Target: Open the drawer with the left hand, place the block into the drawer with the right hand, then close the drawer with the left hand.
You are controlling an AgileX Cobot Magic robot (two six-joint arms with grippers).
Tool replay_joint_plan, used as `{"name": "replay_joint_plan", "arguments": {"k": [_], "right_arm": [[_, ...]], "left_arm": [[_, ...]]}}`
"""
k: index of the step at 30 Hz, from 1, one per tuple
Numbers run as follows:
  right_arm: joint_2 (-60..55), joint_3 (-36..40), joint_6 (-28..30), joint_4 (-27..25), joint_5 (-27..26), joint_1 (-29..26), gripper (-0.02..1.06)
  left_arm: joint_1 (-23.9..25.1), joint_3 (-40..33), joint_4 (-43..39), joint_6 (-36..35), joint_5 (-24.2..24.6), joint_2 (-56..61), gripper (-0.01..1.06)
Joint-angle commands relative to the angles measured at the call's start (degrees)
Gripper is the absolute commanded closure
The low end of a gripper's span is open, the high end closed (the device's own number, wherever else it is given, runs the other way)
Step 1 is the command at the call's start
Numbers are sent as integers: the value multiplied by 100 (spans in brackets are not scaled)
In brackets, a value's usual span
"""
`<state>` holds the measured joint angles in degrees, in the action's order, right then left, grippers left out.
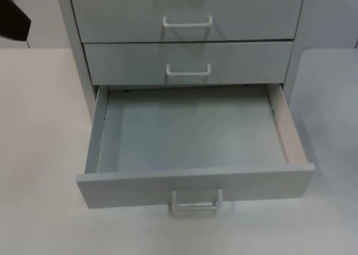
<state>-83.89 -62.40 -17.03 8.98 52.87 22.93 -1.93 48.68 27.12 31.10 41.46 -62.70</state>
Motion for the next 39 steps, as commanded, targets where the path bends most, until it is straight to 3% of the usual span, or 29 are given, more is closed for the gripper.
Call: {"name": "replay_joint_plan", "arguments": {"k": [1,7,13,16,21,35,39], "right_arm": [[72,55,-485,107,-249,544,105],[23,55,-1268,480,-461,1308,105],[-380,55,-2443,1364,-576,2078,105],[-772,55,-2993,1599,-919,2381,105],[-1186,55,-3566,1782,-1489,2512,105],[-2309,-652,-4364,2295,-1681,2544,105],[-2619,-667,-4470,2455,-2028,2544,105]], "left_arm": [[-46,-33,-39,-47,19,48,0],[-46,-33,-66,-47,19,48,0],[-46,-33,-66,-47,19,48,0],[-46,-33,-66,-47,19,48,0],[-46,-33,-66,-47,19,48,0],[-46,-33,-66,-47,19,48,0],[-46,-33,-43,-47,19,48,0]]}}
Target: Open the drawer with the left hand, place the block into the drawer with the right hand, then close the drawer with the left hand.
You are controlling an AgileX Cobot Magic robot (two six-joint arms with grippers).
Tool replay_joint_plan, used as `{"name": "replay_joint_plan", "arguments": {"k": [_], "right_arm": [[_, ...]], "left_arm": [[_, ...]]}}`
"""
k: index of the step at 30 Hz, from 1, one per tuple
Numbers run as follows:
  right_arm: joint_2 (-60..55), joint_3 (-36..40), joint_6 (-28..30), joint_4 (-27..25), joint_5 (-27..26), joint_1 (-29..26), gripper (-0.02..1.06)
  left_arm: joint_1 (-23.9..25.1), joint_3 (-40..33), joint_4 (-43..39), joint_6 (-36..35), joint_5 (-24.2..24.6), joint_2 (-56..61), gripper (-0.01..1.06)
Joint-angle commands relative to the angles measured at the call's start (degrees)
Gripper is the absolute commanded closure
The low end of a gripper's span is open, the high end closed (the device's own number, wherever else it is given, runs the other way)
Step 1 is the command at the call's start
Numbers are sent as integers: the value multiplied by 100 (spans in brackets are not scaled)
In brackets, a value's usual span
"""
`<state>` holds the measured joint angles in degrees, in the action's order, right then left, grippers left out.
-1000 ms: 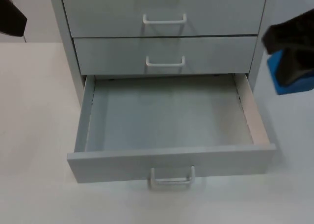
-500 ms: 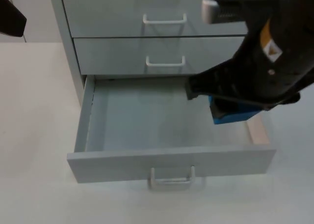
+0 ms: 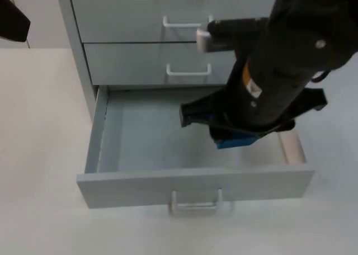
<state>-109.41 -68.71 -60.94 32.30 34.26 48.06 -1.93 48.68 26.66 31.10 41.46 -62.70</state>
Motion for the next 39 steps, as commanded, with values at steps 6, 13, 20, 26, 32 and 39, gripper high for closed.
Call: {"name": "replay_joint_plan", "arguments": {"k": [6,13,20,26,32,39], "right_arm": [[-519,-36,-713,802,-390,-6,105],[-724,-36,-822,831,-839,-291,105],[-732,-36,-864,1102,-1007,-303,105],[-732,-36,-1106,1533,-983,-303,105],[-790,-36,-1190,1604,-1023,-303,105],[-1063,-36,-1190,1575,-1173,-303,105]], "left_arm": [[-46,-33,4,-47,19,48,0],[-46,-33,42,-47,7,48,0],[-46,-33,42,-47,-3,48,0],[-46,-33,53,-47,-3,48,0],[-46,-33,90,-47,-3,48,0],[-46,-33,92,-47,20,48,0]]}}
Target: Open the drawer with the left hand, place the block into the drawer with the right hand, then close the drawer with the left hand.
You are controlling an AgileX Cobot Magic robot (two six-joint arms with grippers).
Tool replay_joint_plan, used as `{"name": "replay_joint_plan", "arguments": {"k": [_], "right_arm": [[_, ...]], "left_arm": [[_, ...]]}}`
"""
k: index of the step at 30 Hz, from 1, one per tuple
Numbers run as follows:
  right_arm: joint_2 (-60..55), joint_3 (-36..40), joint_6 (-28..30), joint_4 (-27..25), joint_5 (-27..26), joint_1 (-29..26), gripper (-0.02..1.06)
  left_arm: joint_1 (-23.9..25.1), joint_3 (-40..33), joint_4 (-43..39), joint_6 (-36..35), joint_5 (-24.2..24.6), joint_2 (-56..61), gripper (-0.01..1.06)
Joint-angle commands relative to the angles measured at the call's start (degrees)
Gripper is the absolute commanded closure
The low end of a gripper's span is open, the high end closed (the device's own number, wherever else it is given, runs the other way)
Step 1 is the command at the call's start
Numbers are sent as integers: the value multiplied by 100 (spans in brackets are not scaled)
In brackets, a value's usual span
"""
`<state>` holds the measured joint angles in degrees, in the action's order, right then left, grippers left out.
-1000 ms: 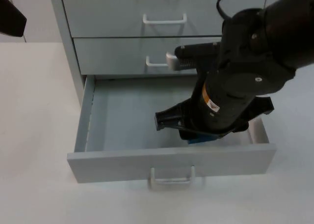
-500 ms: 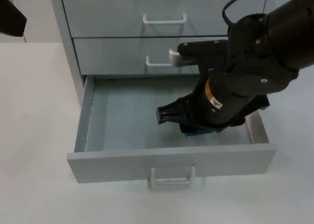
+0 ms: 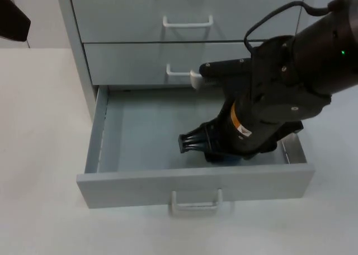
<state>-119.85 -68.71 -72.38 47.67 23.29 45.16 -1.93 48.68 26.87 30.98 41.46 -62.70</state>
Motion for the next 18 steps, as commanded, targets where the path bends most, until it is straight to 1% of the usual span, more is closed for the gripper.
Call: {"name": "replay_joint_plan", "arguments": {"k": [1,5,6,7,8,9,11,12,13,14,16,17,18], "right_arm": [[-22,-36,-46,37,-105,-12,105],[-22,-36,-46,21,-128,-74,103],[-22,-36,-46,21,-128,-74,101],[-22,-36,-46,21,-161,-74,95],[-22,-36,-46,21,-161,-74,95],[-22,-36,-46,21,-188,-74,87],[-22,-36,-65,21,-239,-74,66],[5,-36,-65,21,-239,-74,47],[5,-36,-65,21,-239,-74,47],[64,-36,-65,21,-210,-74,34],[221,-36,-65,21,-136,-74,19],[324,-36,-65,31,-77,-74,15],[324,-36,-65,31,-77,-74,15]], "left_arm": [[-46,-33,70,-36,20,48,0],[-46,-33,70,-36,20,48,0],[-46,-33,82,-36,20,48,0],[-46,-33,91,-36,20,48,0],[-46,-33,91,-36,20,48,0],[-46,-33,91,-36,20,48,0],[-46,-33,94,-36,20,48,0],[-46,-33,94,-36,20,48,0],[-46,-33,94,-36,20,48,0],[-46,-33,94,-36,20,48,0],[-46,-33,94,-36,7,48,0],[-46,-33,94,-36,7,48,0],[-46,-33,94,-36,7,48,0]]}}
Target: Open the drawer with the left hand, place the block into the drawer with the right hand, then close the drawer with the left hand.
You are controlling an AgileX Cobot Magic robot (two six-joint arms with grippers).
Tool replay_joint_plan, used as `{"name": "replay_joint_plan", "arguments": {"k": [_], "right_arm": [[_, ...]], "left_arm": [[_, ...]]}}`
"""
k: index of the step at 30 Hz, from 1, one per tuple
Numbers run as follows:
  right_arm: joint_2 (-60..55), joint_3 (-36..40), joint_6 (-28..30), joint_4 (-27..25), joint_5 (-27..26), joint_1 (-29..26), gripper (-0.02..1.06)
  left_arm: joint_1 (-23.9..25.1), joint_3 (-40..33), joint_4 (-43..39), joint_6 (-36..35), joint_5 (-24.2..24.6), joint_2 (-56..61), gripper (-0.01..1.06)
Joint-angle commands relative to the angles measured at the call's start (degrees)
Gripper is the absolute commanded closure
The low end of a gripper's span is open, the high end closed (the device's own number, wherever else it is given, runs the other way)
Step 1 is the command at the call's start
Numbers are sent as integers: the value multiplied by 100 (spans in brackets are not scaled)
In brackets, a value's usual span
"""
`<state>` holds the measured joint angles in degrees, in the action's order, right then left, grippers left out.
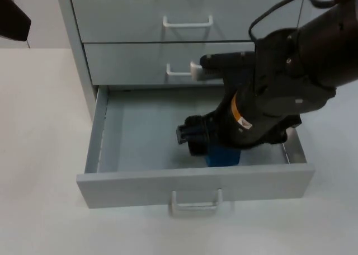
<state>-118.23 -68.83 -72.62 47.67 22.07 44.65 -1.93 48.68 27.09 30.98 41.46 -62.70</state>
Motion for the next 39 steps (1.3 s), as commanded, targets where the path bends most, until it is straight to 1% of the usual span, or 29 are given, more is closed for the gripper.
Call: {"name": "replay_joint_plan", "arguments": {"k": [1,3,4,5,6,7,10,11,13,15,16,18,20,21,23,26,27,31,32,36,39], "right_arm": [[284,-24,-41,31,131,-23,13],[523,-24,5,-59,354,-9,13],[662,-24,20,-183,492,4,13],[662,-24,20,-183,492,4,13],[783,-24,97,-312,608,4,13],[932,-24,275,-569,677,4,13],[1367,-24,1297,-1416,884,4,13],[1367,-24,1297,-1416,884,4,13],[1594,-24,1687,-1796,1039,4,13],[1798,-24,1980,-2028,1390,4,13],[1798,-24,1980,-2028,1390,4,13],[1941,12,2191,-2178,1626,4,13],[2081,119,2553,-2449,1708,4,13],[2081,119,2553,-2449,1708,4,13],[2219,252,2889,-2724,1746,4,13],[2511,588,2912,-2760,1759,4,13],[2511,588,2912,-2760,1759,4,13],[2977,1180,2912,-2760,1699,4,13],[2977,1180,2912,-2760,1699,4,13],[3464,1630,2912,-2747,1683,-10,13],[3647,1736,2942,-2736,1683,-10,13]], "left_arm": [[-46,-33,72,-36,7,48,0],[-46,-33,85,-36,9,48,0],[-46,-33,85,-36,9,48,0],[-46,-33,85,-36,9,48,0],[-46,-33,85,-36,9,48,0],[-46,-33,85,-36,9,48,0],[-46,-33,97,-36,9,48,0],[-46,-33,97,-36,9,48,0],[-46,-33,99,-36,9,48,0],[-46,-33,99,-36,9,48,0],[-46,-33,99,-36,9,48,0],[-46,-33,99,-36,9,48,0],[-46,-33,99,-36,9,48,0],[-46,-33,99,-36,9,48,0],[-46,-33,98,-36,19,48,0],[-46,-33,98,-36,19,48,0],[-46,-33,98,-36,19,48,0],[-46,-33,98,-36,19,48,0],[-46,-33,98,-36,19,48,0],[-46,-33,76,-36,19,48,0],[-46,-33,76,-36,19,48,0]]}}
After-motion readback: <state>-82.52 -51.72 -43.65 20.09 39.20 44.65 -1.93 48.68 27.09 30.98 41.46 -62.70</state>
